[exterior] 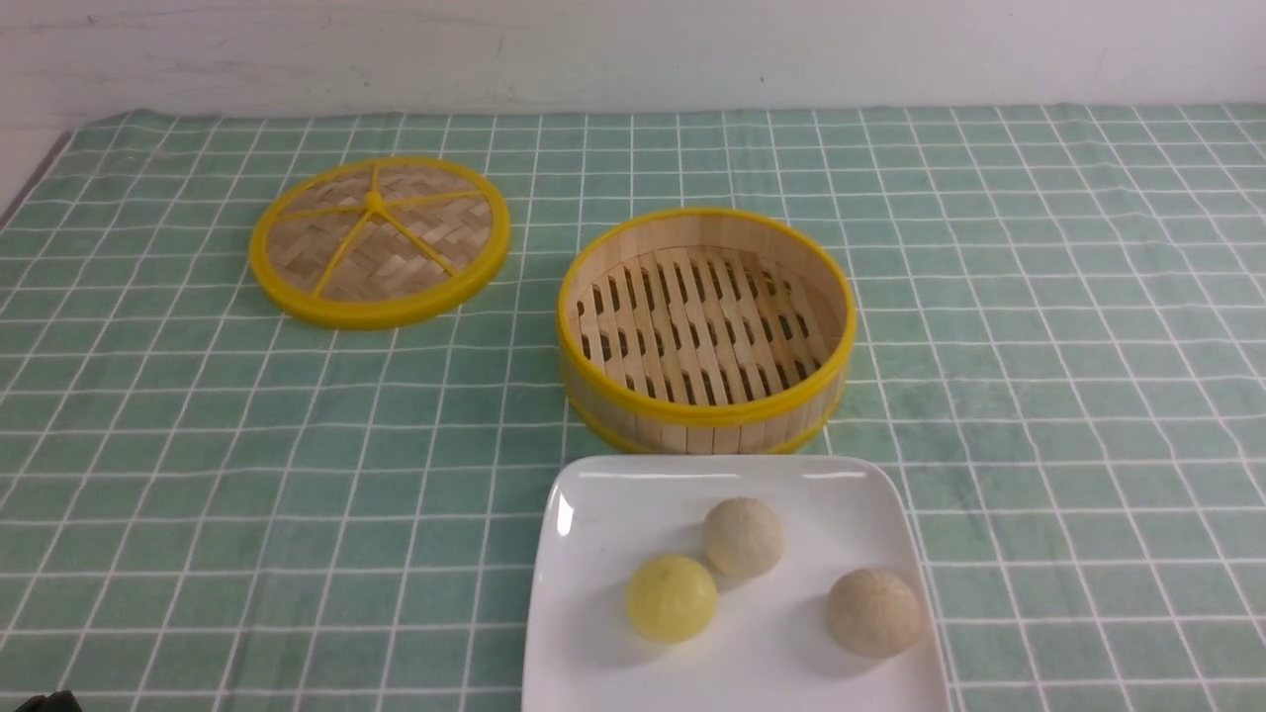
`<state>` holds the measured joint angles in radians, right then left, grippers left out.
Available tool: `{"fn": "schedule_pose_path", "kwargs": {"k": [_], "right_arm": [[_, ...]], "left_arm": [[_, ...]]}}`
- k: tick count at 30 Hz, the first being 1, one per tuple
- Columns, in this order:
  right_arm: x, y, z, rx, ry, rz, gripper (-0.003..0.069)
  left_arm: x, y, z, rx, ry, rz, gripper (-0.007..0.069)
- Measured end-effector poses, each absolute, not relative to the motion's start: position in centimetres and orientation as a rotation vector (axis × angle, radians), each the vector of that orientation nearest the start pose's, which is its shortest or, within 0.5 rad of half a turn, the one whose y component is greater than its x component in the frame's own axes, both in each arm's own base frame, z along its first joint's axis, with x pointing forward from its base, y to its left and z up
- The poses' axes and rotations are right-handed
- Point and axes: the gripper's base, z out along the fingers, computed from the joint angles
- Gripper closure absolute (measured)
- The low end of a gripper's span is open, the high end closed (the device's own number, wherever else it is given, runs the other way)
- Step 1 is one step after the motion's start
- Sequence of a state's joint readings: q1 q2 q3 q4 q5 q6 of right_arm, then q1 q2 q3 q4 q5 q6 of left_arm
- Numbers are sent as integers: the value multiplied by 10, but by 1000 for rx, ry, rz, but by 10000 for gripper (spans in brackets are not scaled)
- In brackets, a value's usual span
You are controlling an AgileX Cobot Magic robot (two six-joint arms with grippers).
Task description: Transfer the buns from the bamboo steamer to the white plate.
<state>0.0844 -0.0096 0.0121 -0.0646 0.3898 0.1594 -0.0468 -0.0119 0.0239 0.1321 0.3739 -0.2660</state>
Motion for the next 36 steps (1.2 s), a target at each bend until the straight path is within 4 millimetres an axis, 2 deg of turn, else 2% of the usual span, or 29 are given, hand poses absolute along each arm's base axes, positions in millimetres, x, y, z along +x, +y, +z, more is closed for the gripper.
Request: {"fn": "schedule_pose_path", "kwargs": {"k": [36], "right_arm": [[52, 2, 175, 31, 1876, 104, 488]], "left_arm": [[53, 2, 172, -121, 1863, -85, 526]]}}
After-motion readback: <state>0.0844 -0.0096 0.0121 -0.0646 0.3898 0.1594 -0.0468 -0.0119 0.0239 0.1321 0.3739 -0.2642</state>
